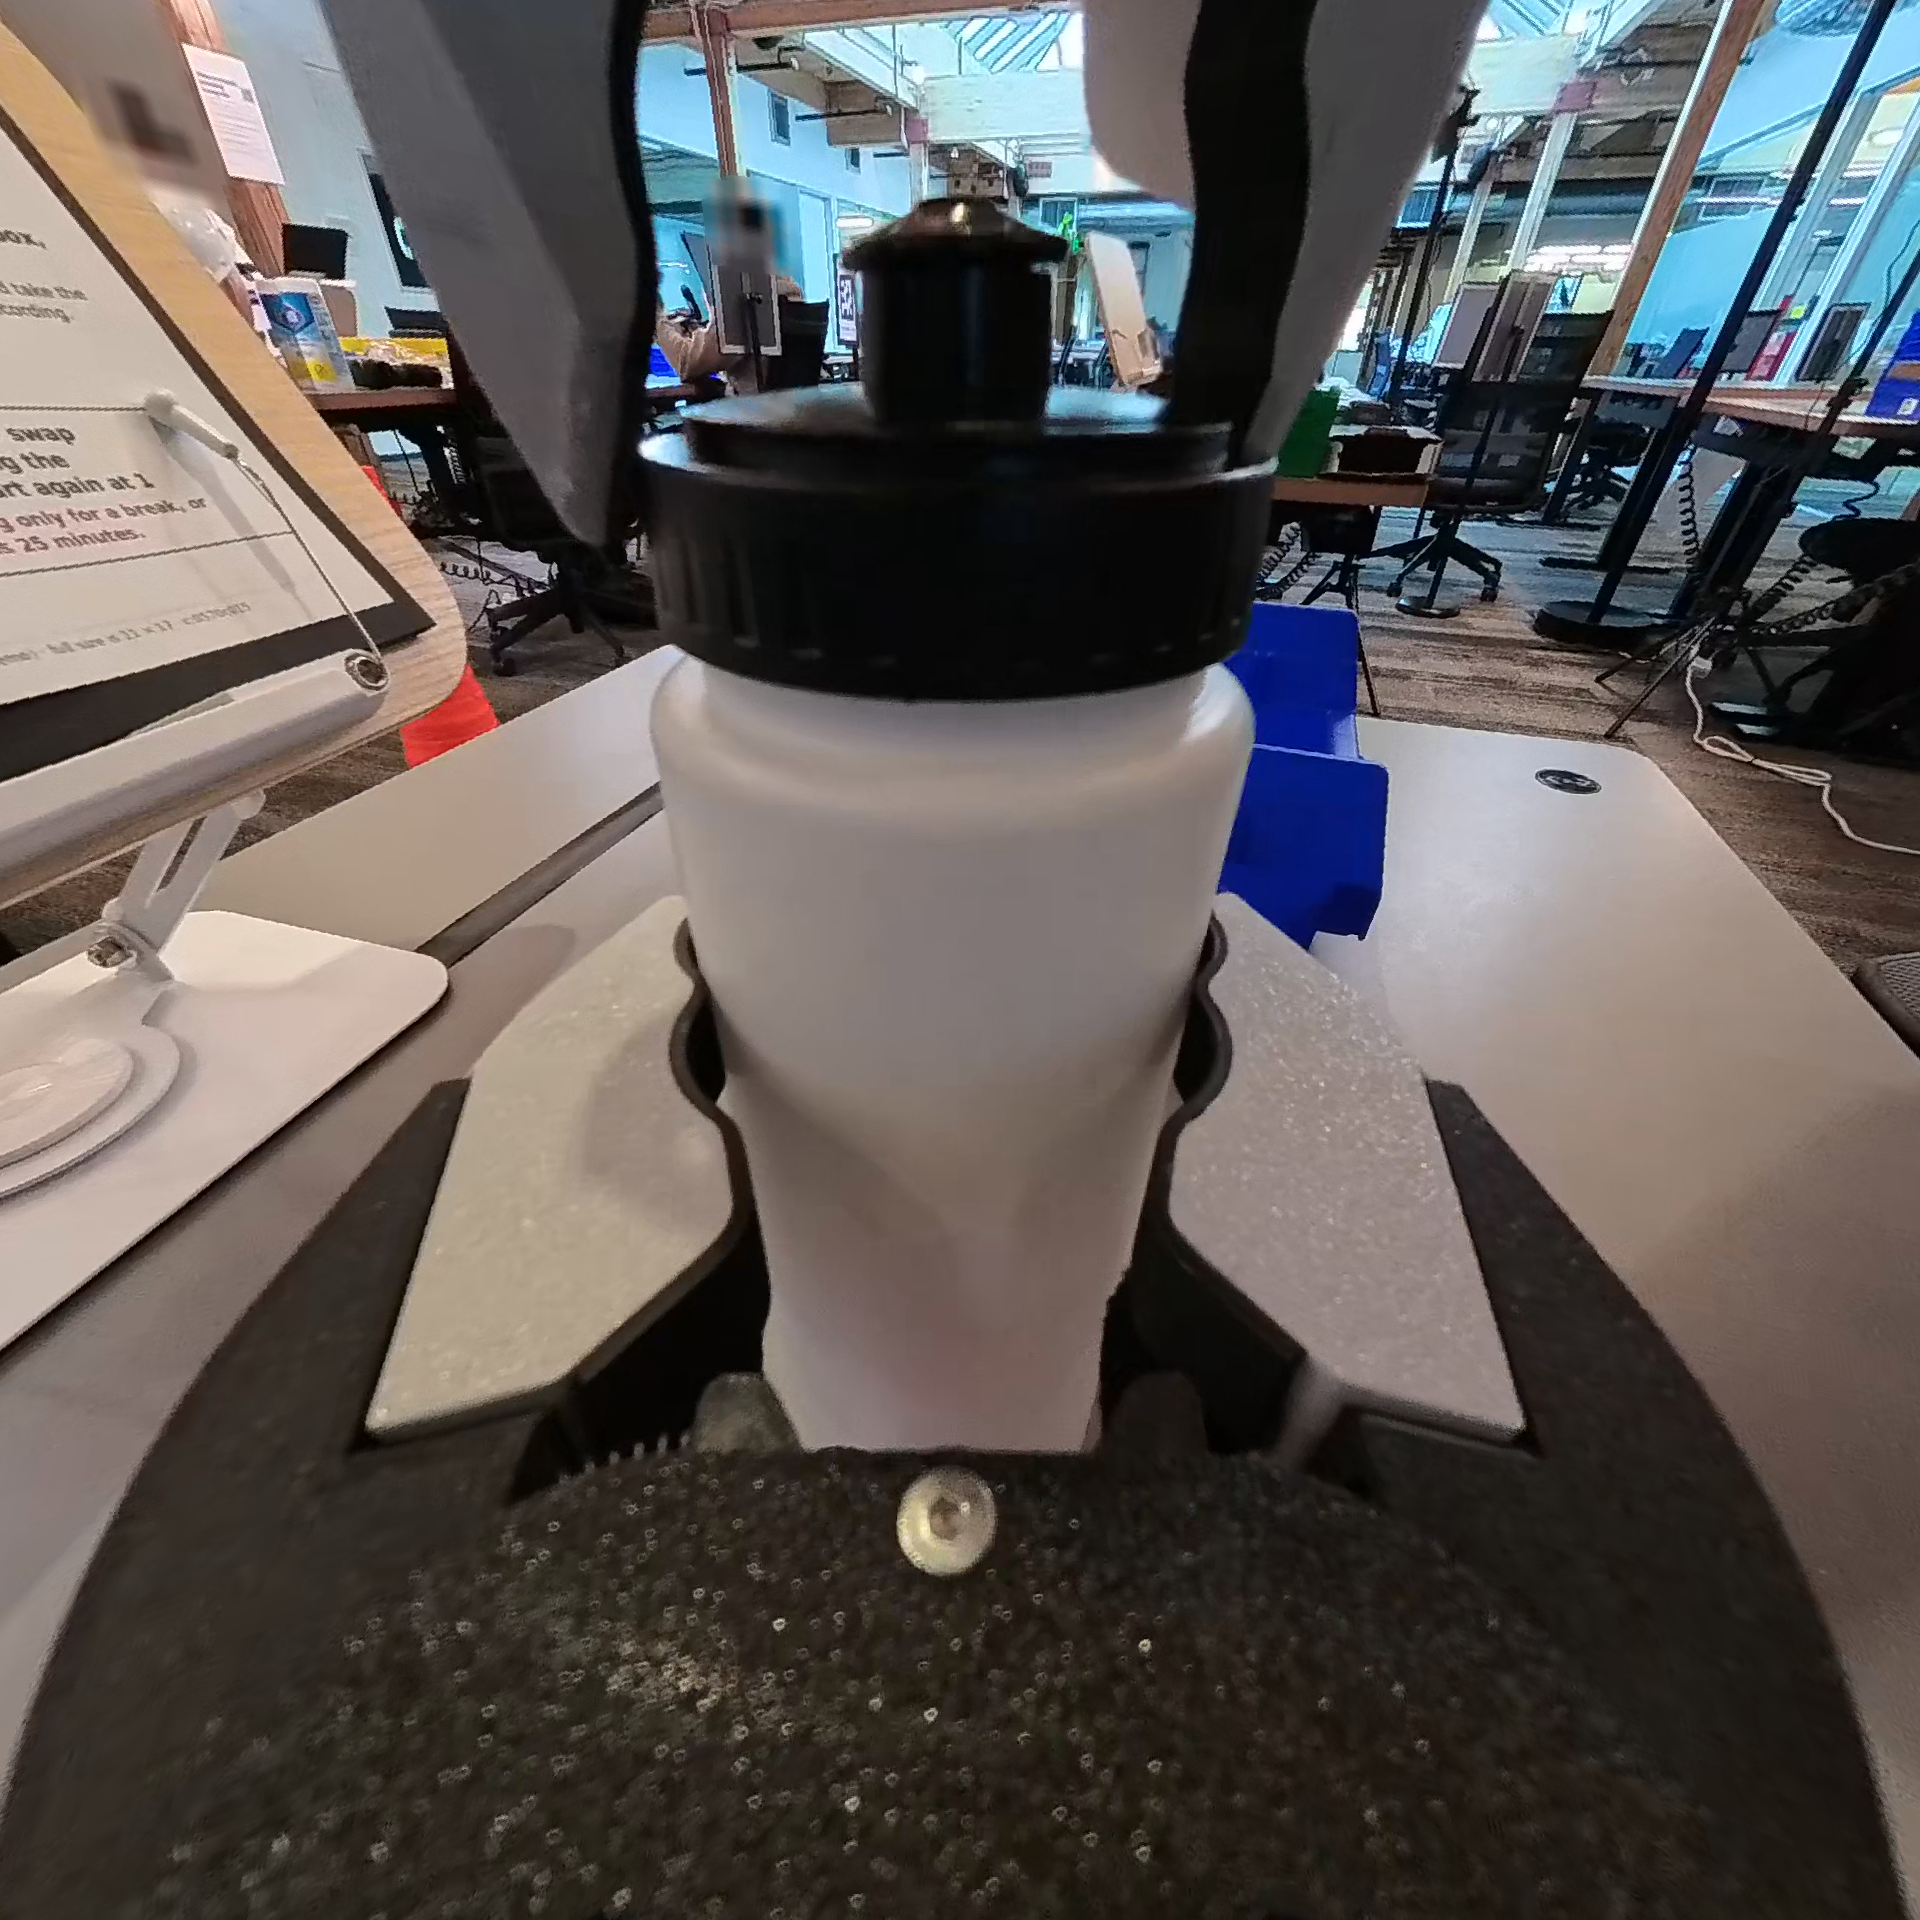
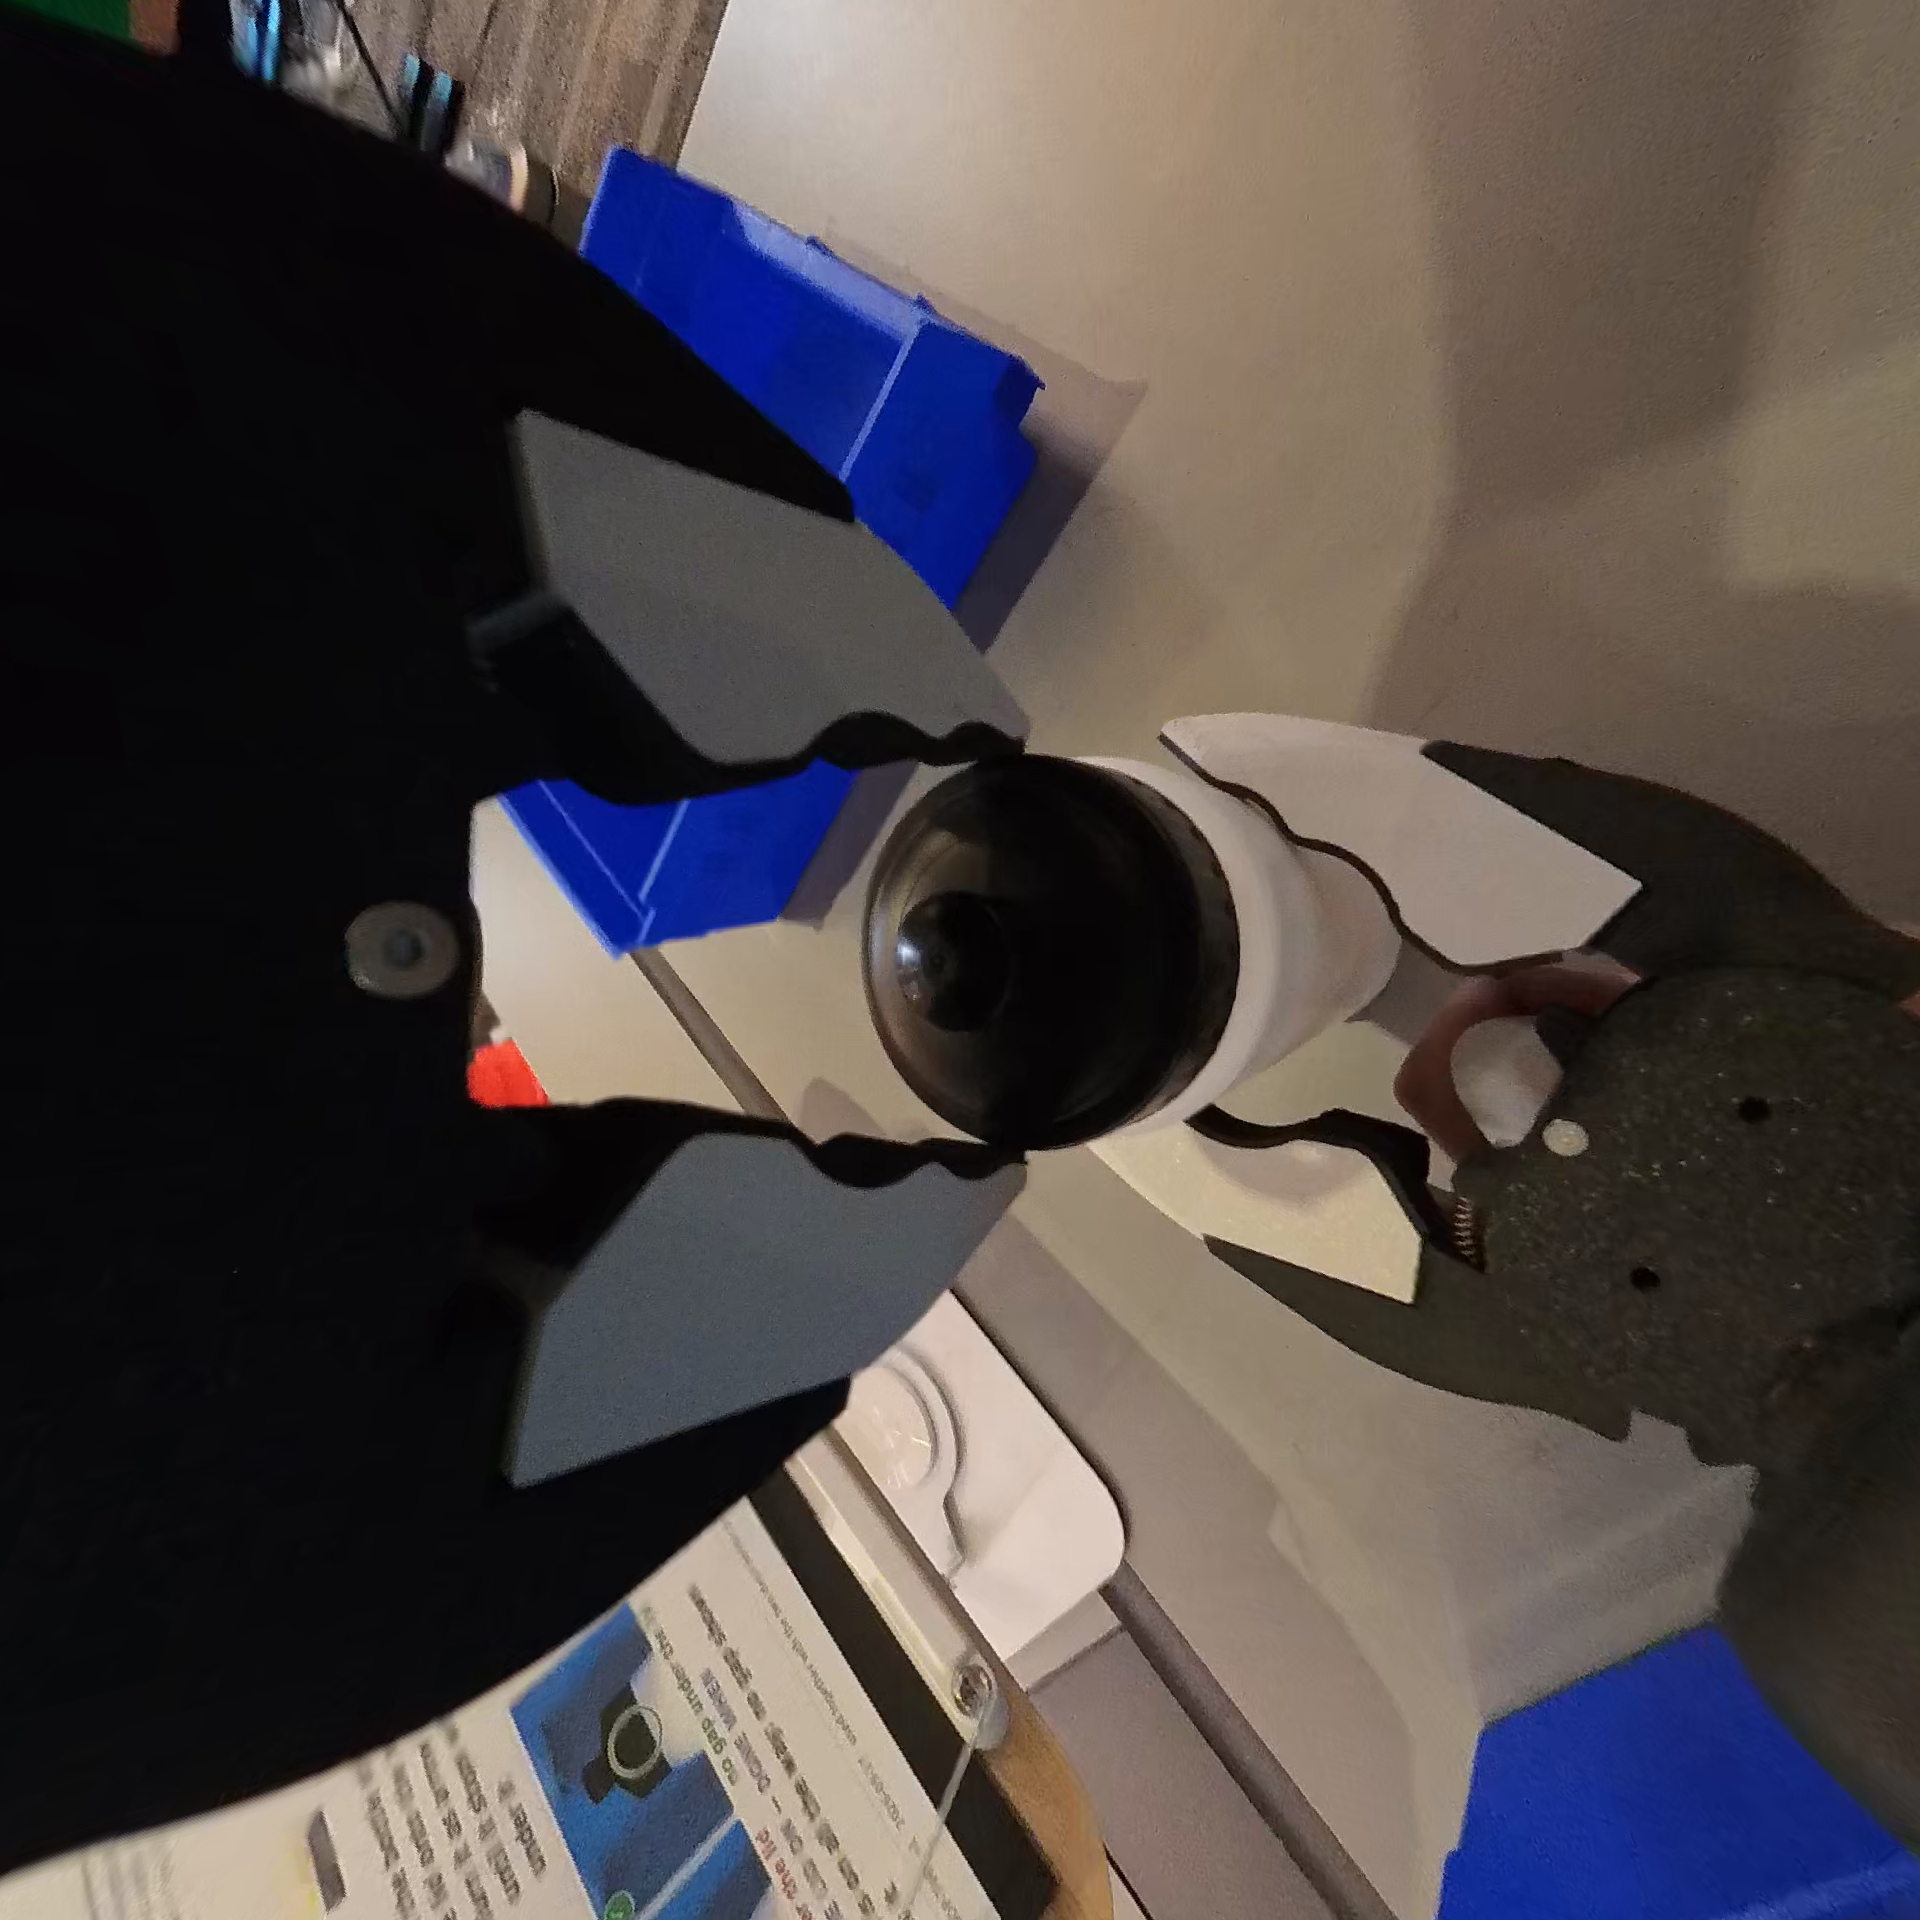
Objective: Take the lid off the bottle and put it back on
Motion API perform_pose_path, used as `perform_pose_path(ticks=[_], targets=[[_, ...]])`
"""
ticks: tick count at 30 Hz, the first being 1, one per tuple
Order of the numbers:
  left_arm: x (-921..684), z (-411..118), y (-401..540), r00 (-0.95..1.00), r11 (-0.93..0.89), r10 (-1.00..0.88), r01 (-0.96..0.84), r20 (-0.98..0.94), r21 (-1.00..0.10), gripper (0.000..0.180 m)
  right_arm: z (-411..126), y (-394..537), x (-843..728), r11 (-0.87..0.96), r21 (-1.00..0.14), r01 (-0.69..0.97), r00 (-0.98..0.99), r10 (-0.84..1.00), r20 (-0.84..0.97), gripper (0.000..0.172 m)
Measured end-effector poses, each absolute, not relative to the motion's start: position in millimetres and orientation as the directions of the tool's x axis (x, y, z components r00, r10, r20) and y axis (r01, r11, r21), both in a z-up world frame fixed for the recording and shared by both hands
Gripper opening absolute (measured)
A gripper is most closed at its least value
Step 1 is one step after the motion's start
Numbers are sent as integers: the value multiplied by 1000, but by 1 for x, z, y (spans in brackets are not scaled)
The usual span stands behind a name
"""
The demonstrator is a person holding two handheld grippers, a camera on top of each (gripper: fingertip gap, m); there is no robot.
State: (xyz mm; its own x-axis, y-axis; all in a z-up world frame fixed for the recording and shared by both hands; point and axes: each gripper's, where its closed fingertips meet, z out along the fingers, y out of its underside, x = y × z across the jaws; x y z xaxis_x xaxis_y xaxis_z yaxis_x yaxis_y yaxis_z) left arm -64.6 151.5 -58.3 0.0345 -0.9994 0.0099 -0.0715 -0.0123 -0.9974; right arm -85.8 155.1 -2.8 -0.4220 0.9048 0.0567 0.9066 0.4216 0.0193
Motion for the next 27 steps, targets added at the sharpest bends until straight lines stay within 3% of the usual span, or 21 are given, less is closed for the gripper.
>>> perform_pose_path(ticks=[4, 9, 11, 14, 17, 19, 21, 23, 27], targets=[[-65, -58, 153, 44, -23, -999, -71, 20, -997, 86, -3, 156, -84, 173, 83, 981, -176, 984, 30, 69], [-65, -59, 152, 46, -9, -999, -78, 5, -997, 86, -2, 147, -82, -405, 182, 896, 407, 913, 28, 69], [-65, -59, 151, 42, -8, -999, -79, 4, -997, 86, -3, 146, -83, -453, 178, 874, 451, 891, 52, 69], [-64, -59, 150, 43, -2, -999, -83, -2, -997, 86, -1, 146, -81, -341, 169, 925, 337, 940, 53, 70], [-64, -59, 150, 43, -3, -999, -83, -1, -997, 86, 4, 146, -81, -8, 119, 993, 0, 998, 69, 88], [-64, -59, 150, 42, -5, -999, -83, 1, -997, 86, 12, 156, -80, 287, 121, 950, -305, 937, 169, 68], [-64, -59, 150, 41, -6, -999, -83, 2, -997, 86, 15, 156, -86, 466, 70, 882, -469, 850, 240, 68], [-64, -59, 150, 41, -5, -999, -85, 2, -996, 86, 14, 153, -91, 510, 11, 860, -497, 833, 242, 68], [-64, -59, 150, 40, -2, -999, -86, -1, -996, 86, 11, 153, -89, 457, 2, 889, -451, 877, 166, 70]])
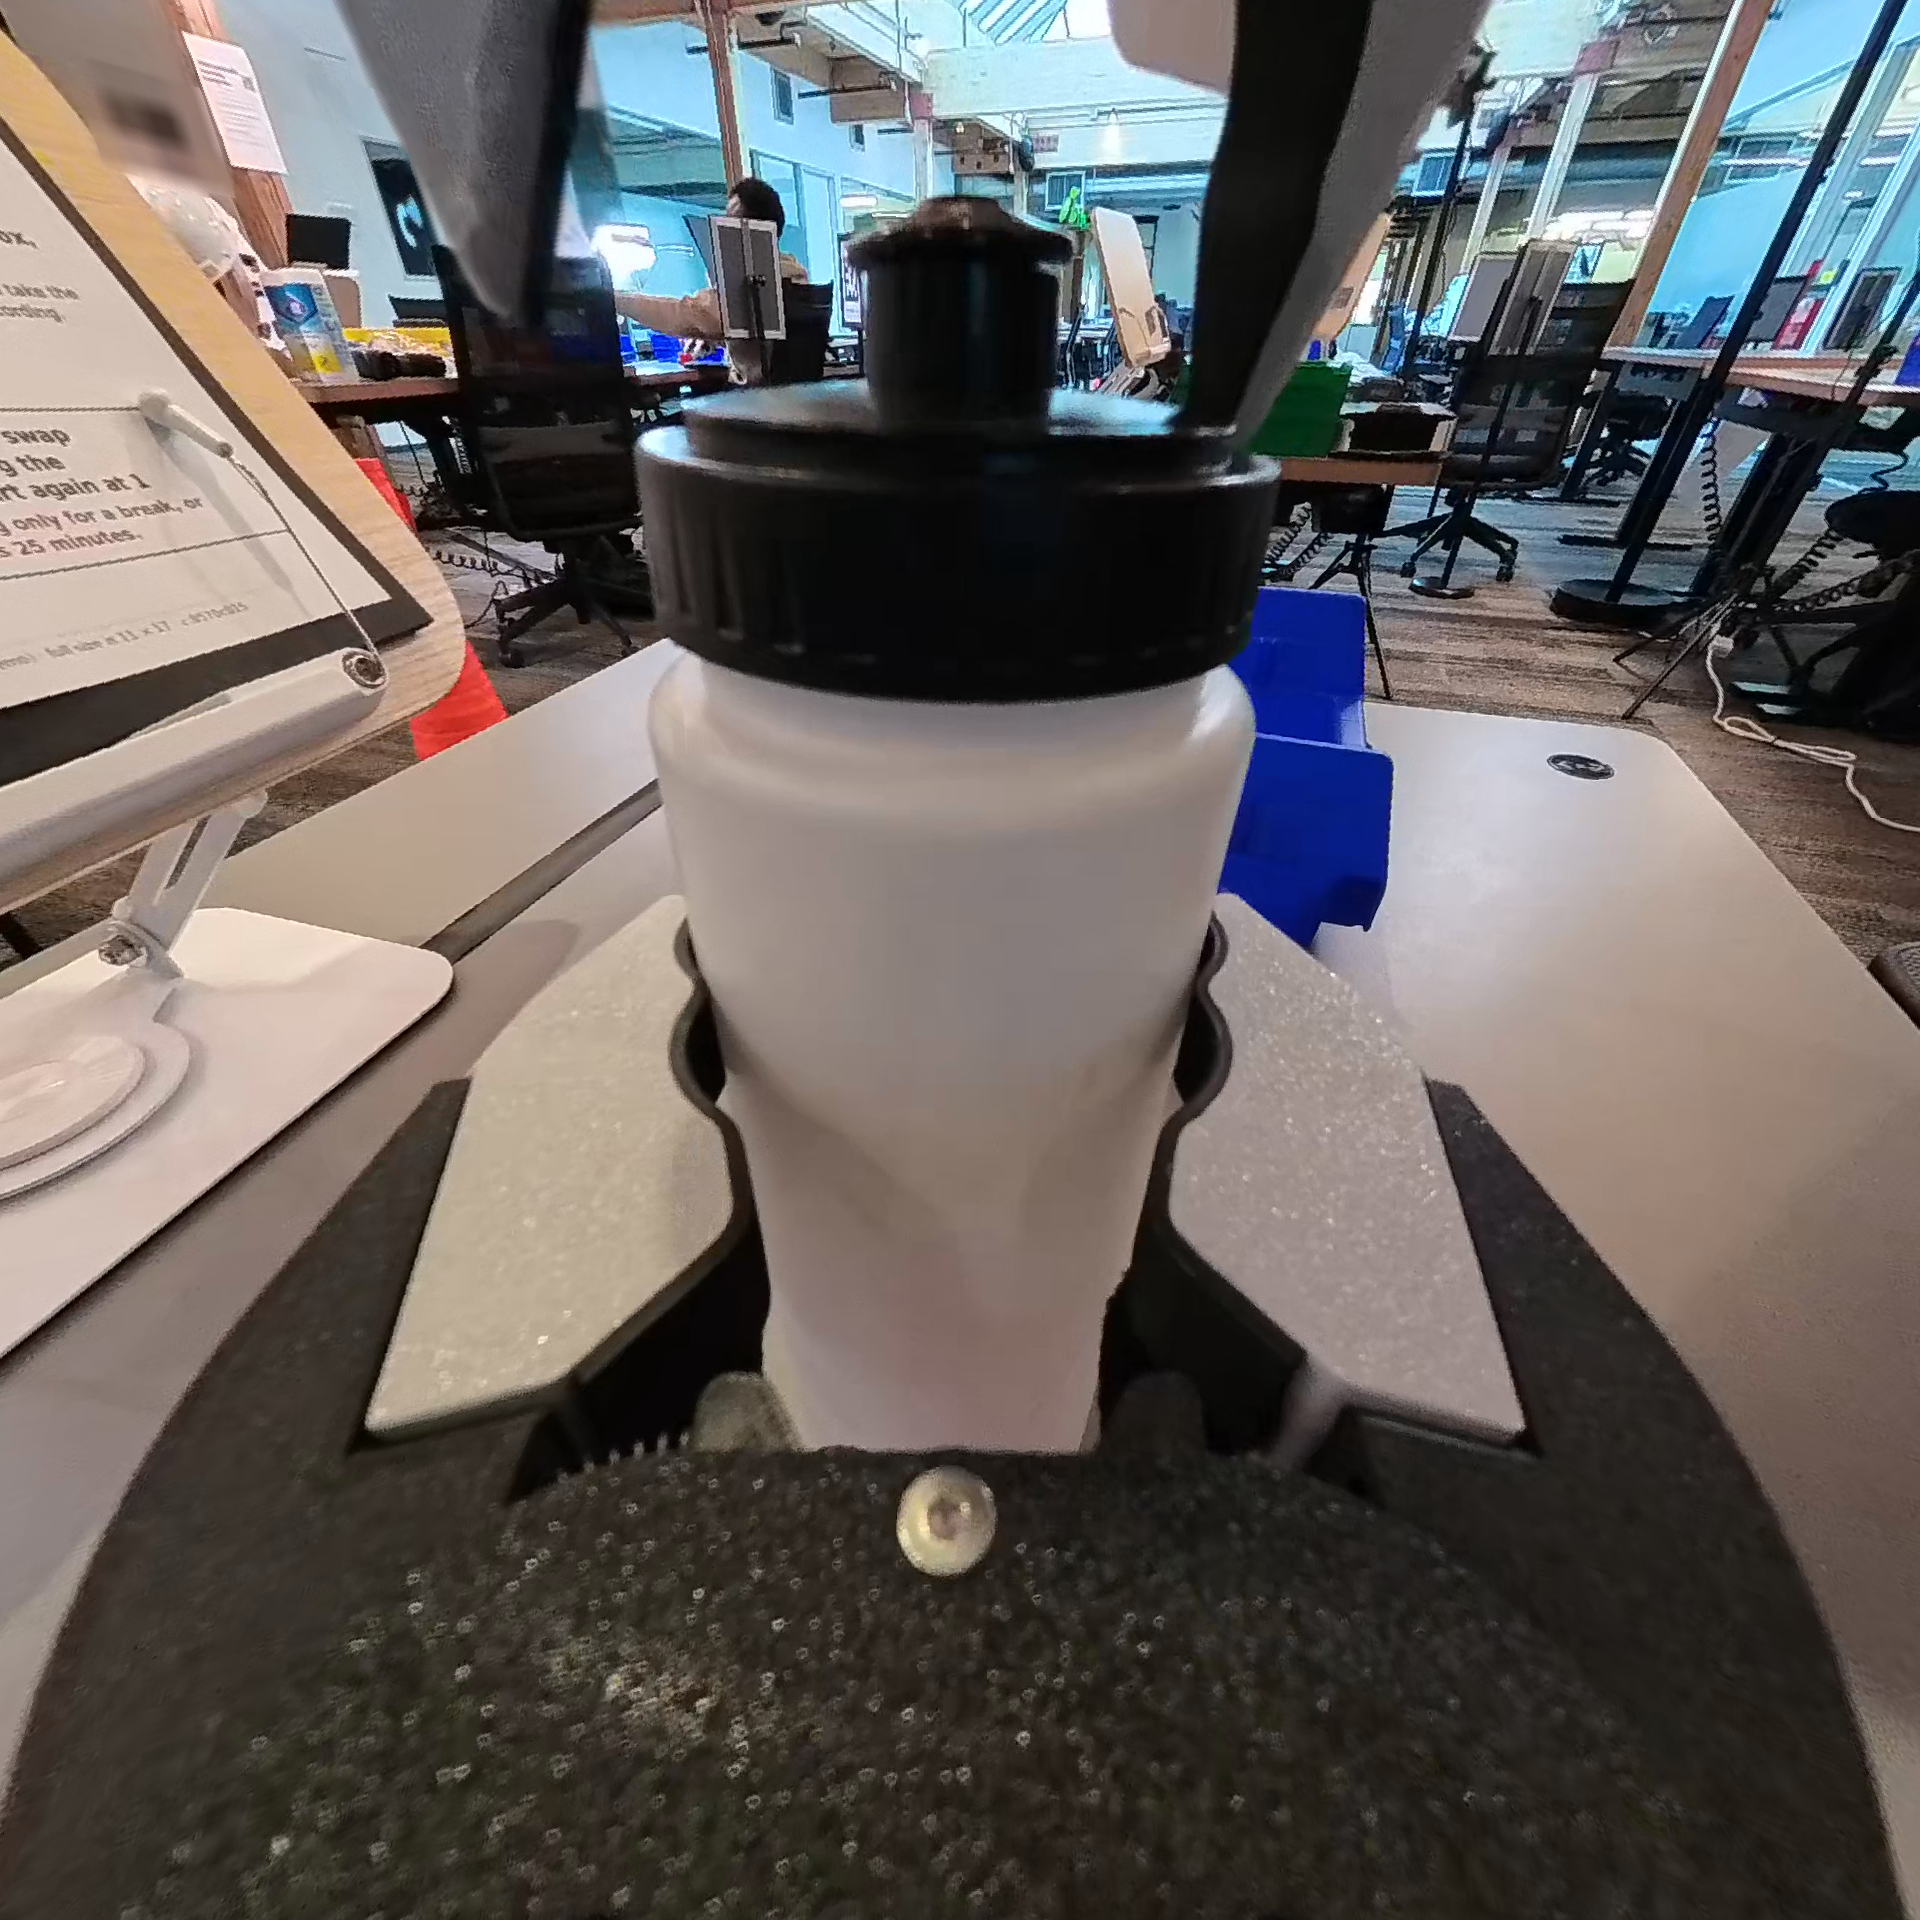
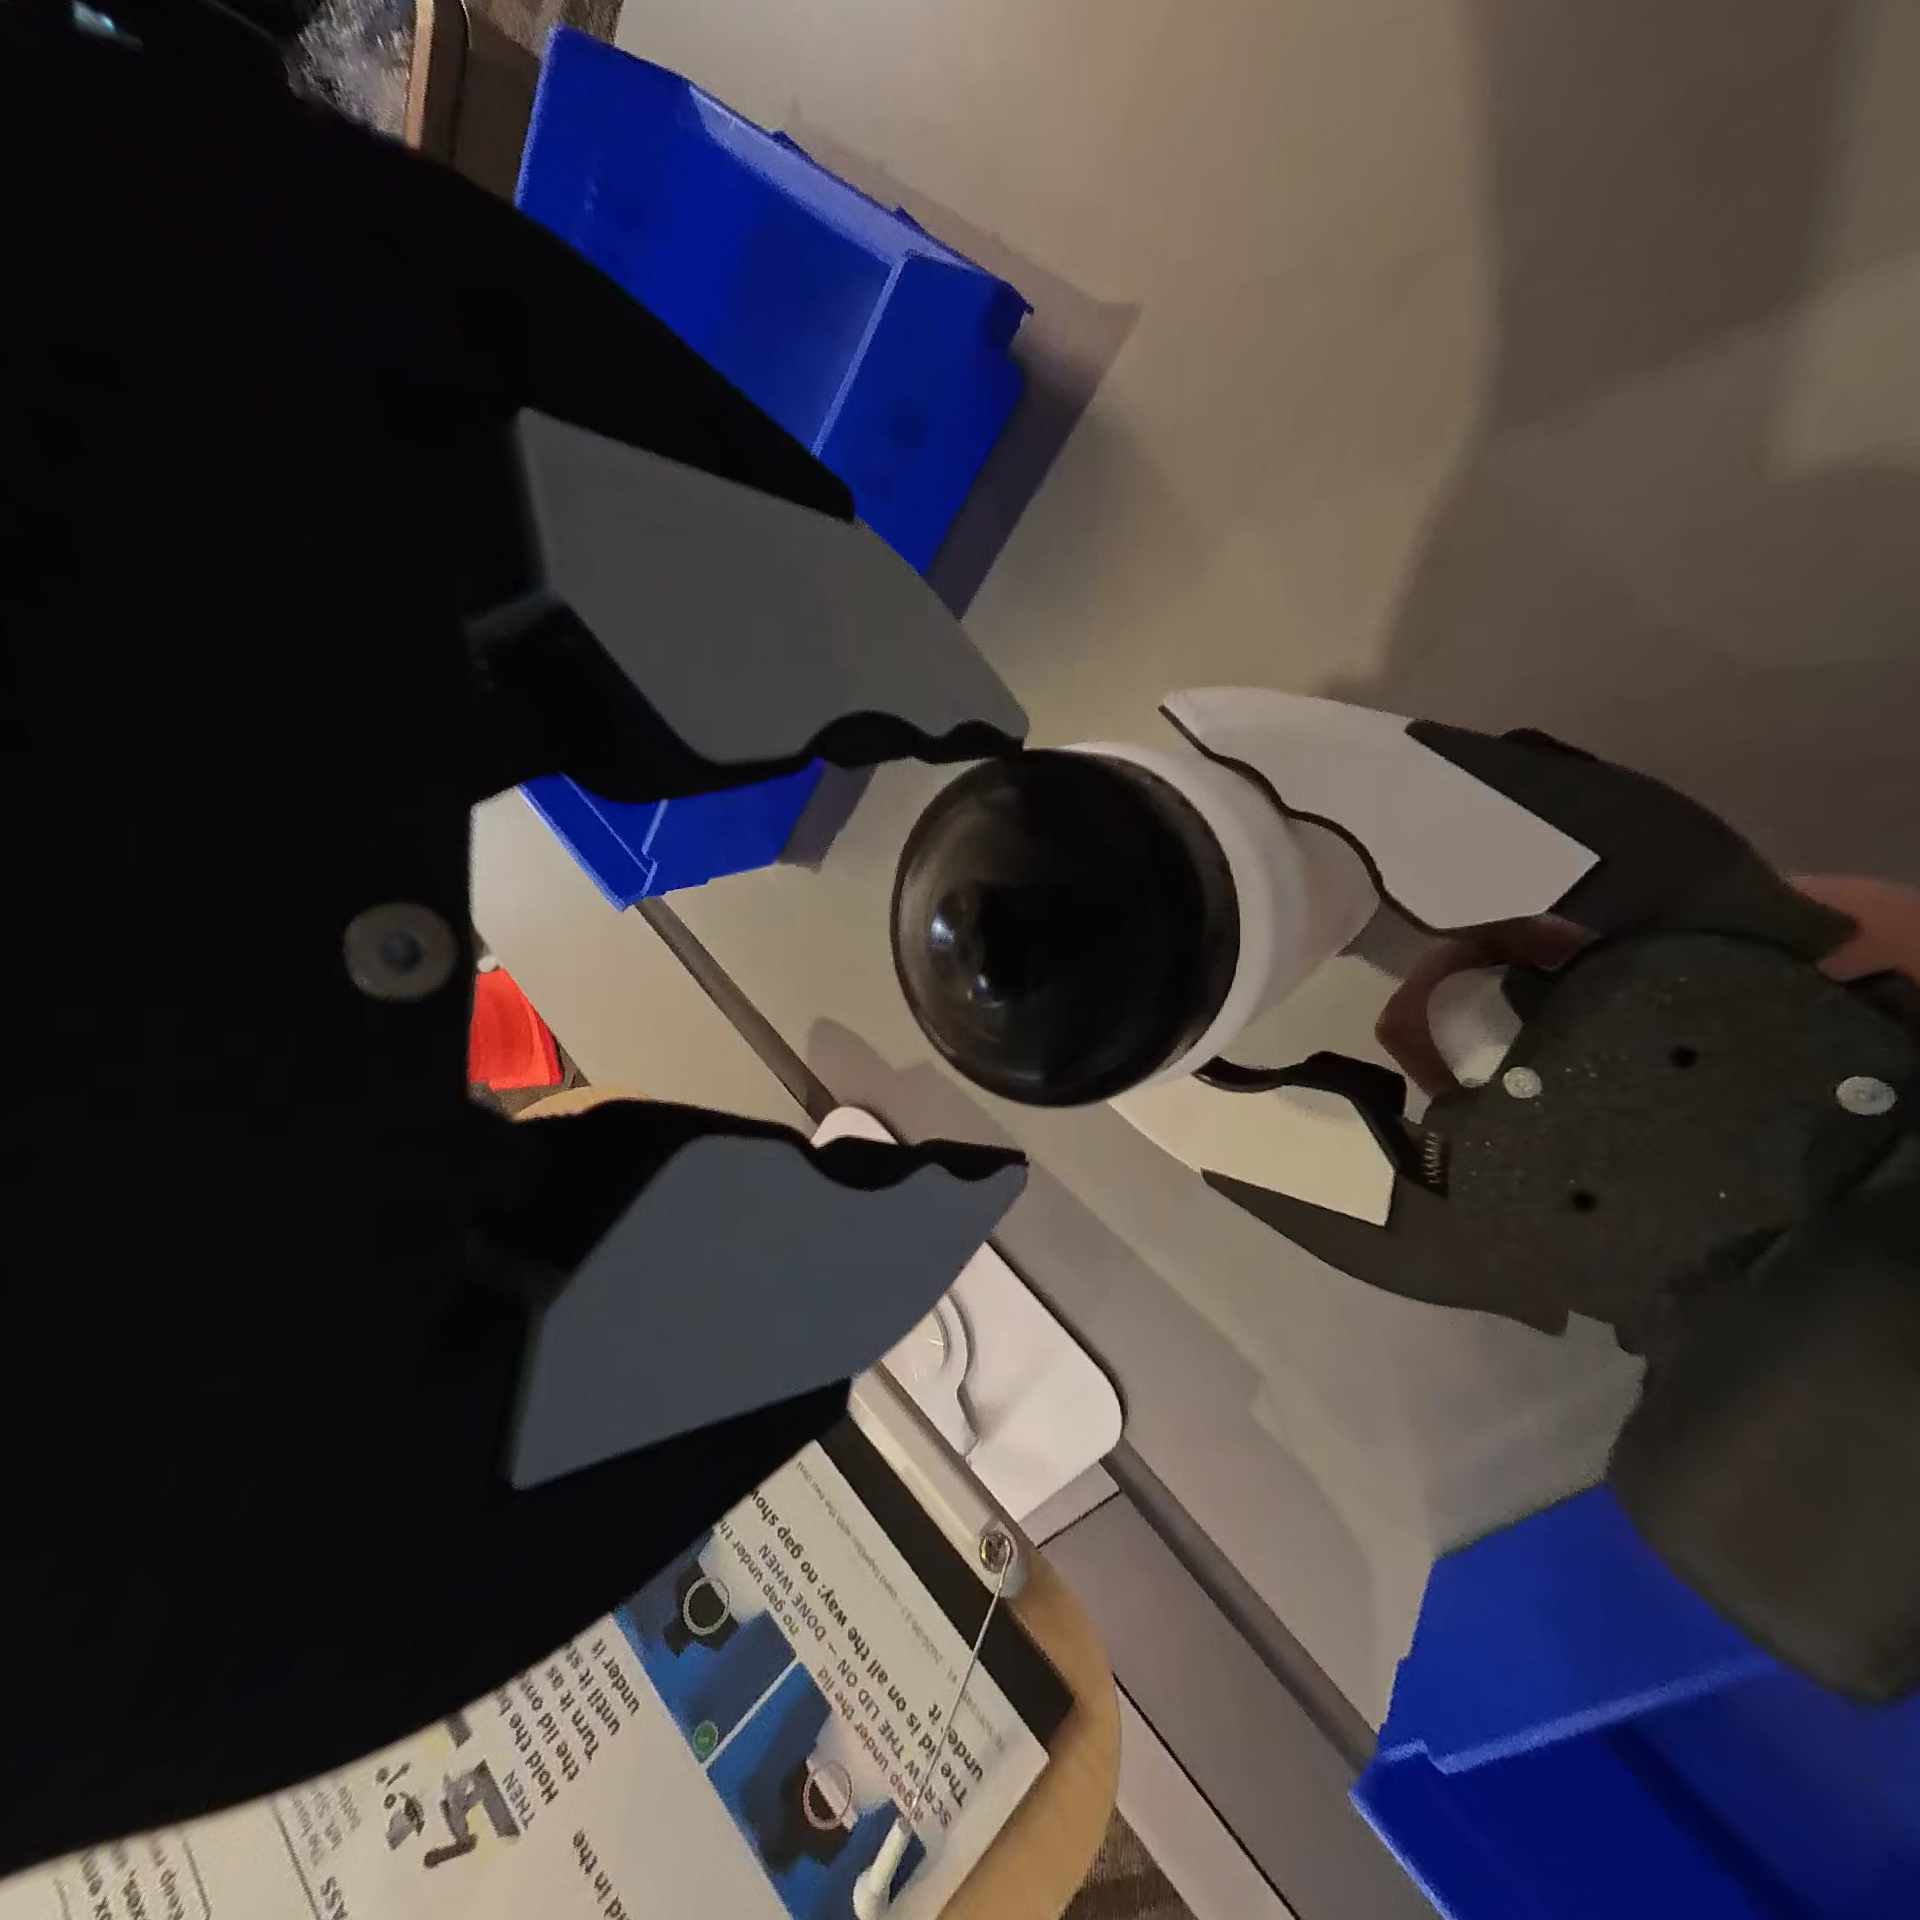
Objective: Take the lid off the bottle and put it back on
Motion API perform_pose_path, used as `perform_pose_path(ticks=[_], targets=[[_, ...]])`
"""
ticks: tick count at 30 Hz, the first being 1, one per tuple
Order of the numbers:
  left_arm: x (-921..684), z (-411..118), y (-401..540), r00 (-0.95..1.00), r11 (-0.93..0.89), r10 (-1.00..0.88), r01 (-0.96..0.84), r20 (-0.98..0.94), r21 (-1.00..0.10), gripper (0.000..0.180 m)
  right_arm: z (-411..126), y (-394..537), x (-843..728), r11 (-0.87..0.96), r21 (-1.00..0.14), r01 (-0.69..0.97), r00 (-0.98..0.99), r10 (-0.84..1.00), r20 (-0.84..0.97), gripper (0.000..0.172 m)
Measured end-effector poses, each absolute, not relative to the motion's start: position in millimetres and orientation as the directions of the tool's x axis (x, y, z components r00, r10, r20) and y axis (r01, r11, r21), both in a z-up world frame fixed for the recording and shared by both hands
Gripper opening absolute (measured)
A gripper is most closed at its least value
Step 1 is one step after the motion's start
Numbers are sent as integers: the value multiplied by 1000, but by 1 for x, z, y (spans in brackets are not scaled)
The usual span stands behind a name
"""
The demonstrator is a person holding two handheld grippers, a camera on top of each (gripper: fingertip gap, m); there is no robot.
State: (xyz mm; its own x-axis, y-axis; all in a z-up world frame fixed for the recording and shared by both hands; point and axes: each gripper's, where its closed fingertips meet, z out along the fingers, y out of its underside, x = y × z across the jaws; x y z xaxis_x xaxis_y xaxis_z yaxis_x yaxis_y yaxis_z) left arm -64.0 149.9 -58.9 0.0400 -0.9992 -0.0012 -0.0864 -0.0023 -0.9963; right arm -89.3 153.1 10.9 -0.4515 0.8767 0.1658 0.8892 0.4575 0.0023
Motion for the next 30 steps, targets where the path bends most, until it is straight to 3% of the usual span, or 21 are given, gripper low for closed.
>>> perform_pose_path(ticks=[4, 10, 15, 21, 26, 28, 30], targets=[[-64, -59, 150, 38, -2, -999, -87, -2, -996, 86, 10, 150, -89, 453, -3, 891, -449, 884, 132, 66], [-64, -59, 150, 38, -4, -999, -87, 1, -996, 86, 3, 150, -86, 425, 35, 904, -427, 899, 98, 76], [-64, -59, 151, 38, -8, -999, -87, 5, -996, 86, -4, 152, -89, 412, 54, 910, -415, 907, 77, 70], [-64, -59, 151, 38, -12, -999, -86, 9, -996, 86, -4, 151, -86, -33, 162, 986, 28, 999, 35, 69], [-64, -59, 150, 37, -9, -999, -88, 6, -996, 86, -4, 147, -85, -434, 196, 879, 437, 899, 31, 70], [-64, -59, 151, 38, -19, -999, -85, 16, -996, 86, -4, 149, -87, -503, 183, 845, 507, 862, 26, 70], [-64, -59, 150, 36, -9, -999, -88, 6, -996, 86, -4, 149, -86, -428, 179, 886, 431, 902, 27, 70]])
